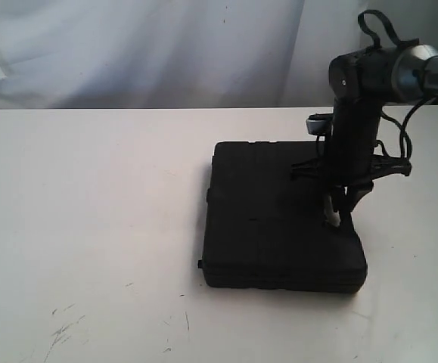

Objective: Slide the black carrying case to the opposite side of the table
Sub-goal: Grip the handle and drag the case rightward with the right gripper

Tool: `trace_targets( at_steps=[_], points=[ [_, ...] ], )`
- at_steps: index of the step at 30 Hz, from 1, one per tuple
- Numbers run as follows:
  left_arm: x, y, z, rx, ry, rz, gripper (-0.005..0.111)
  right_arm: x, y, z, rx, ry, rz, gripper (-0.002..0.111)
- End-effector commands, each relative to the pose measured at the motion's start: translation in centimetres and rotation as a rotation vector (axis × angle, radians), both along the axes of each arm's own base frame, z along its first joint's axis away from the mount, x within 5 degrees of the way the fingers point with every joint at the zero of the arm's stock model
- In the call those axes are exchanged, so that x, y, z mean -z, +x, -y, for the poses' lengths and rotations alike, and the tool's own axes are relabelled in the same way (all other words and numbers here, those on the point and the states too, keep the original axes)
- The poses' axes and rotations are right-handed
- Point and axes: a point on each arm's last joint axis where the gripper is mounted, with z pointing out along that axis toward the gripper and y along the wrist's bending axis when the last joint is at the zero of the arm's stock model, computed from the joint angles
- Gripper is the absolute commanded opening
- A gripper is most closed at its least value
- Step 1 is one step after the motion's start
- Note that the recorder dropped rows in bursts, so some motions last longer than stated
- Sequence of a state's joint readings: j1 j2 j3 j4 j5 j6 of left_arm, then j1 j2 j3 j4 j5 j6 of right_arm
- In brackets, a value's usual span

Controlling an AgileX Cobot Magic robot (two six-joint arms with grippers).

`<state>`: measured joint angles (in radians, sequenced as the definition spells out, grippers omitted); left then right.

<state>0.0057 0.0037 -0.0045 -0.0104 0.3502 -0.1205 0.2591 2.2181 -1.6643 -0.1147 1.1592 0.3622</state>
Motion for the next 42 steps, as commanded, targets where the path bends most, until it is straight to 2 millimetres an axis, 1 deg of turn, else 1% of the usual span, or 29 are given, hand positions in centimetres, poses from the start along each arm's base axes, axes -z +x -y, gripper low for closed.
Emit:
trace_targets(
  at_steps=[1, 7, 17, 19, 25, 32, 42],
  points=[
    [0.1, 0.0, 0.0, 0.005, 0.0, 0.002, 0.0, -1.4, 0.1, 2.7, -0.031, -0.083, 0.025, 0.0],
    [0.1, 0.0, 0.0, 0.005, 0.0, 0.002, 0.0, -1.6, 0.4, 5.3, -0.007, -0.099, 0.021, 0.0],
    [0.1, 0.0, 0.0, 0.006, 0.002, 0.002, 0.0, -1.6, 0.8, 8.7, -0.034, -0.095, 0.012, 0.0],
    [0.1, 0.0, 0.0, 0.006, 0.002, 0.002, 0.0, -1.6, 0.8, 9.0, -0.036, -0.095, 0.012, 0.0],
    [0.1, 0.0, 0.0, 0.006, 0.002, 0.002, 0.0, -1.5, 0.9, 9.1, -0.052, -0.096, 0.014, 0.0],
    [0.1, 0.0, 0.0, 0.005, 0.0, 0.002, 0.0, -0.7, 0.4, 9.5, -0.047, -0.109, 0.003, 0.0],
    [0.1, 0.0, 0.0, 0.006, 0.002, 0.002, 0.0, -0.6, 0.5, 10.7, -0.02, -0.105, 0.011, 0.0]
  ],
)
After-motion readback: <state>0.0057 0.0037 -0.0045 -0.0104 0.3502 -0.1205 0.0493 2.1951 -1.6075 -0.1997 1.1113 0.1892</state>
